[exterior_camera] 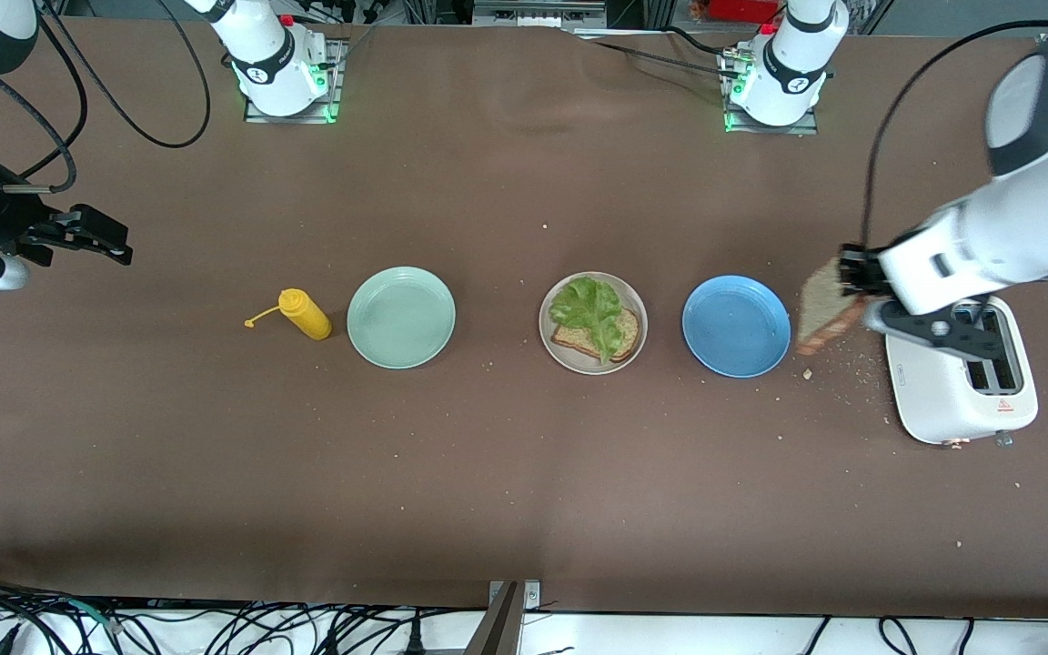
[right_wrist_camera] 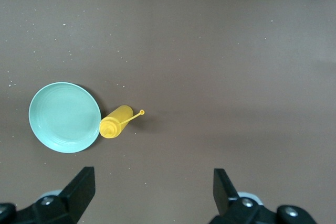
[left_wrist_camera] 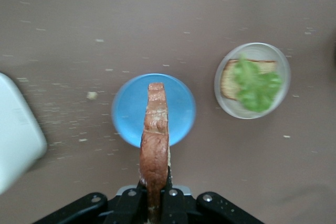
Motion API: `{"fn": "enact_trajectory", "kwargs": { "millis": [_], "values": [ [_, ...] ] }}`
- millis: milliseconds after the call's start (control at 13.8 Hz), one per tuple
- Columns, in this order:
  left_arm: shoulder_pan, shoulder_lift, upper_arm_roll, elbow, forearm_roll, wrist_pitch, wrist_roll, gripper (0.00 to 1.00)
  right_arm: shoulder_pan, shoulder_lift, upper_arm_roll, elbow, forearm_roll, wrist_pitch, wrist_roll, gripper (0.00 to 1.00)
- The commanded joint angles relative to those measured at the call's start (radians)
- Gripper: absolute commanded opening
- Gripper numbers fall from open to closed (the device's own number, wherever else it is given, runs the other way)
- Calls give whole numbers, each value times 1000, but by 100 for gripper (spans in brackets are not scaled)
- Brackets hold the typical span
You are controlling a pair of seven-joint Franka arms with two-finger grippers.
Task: Make sandwich in beige plate with both arms
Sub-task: 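Carry the bread slice with the left gripper over the beige plate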
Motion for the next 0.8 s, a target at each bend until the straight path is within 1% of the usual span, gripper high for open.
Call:
{"fn": "enact_trajectory", "kwargs": {
  "millis": [0,145,218,291,364,582,727],
  "values": [
    [-9,78,3,3,-216,-10,-24,0,3,-1,2,3,-15,1,13,100],
    [-15,143,3,3,-358,-8,-28,0,4,-1,2,3,-15,1,13,100],
    [-15,170,3,-1,-447,-10,-21,0,3,-1,2,3,-15,1,13,100],
    [-21,195,0,-16,-510,-11,-7,0,4,-1,2,3,-15,1,13,100],
    [-45,210,0,-19,-541,-7,5,0,3,-1,2,3,-15,1,13,100],
    [-137,269,0,-13,-559,65,13,0,3,-1,2,3,-15,1,13,100],
    [-162,296,0,-16,-601,111,14,0,3,-1,2,1,-15,-1,13,100]
  ]
}}
